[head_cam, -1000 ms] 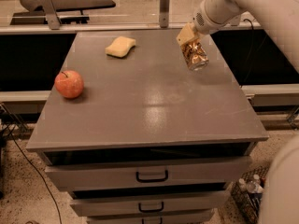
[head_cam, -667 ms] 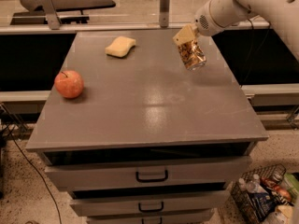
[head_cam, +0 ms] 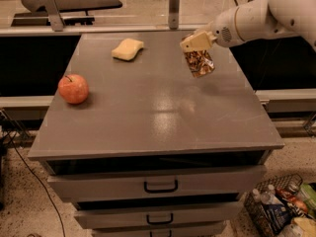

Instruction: Place orange can upright

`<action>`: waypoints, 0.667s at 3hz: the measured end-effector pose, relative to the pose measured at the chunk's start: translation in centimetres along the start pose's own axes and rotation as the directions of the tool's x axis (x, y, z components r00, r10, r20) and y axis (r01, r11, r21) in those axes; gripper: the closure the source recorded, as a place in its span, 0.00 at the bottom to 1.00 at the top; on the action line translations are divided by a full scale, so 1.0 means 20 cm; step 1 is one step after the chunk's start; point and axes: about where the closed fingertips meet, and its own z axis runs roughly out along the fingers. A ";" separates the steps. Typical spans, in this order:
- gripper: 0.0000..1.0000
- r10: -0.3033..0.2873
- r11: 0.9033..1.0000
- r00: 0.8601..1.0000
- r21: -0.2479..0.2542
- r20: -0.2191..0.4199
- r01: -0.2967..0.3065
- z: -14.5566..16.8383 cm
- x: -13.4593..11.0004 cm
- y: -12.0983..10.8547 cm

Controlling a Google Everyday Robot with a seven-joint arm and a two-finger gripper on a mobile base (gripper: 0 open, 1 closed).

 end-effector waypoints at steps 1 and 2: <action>1.00 -0.143 0.988 0.984 -0.034 0.108 0.147 -0.08 -0.01 0.09; 1.00 -0.192 0.980 0.976 -0.032 0.104 0.196 -0.06 -0.02 0.10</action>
Offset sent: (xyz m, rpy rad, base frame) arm -0.0181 0.0019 0.0044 0.0161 -0.0927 0.0890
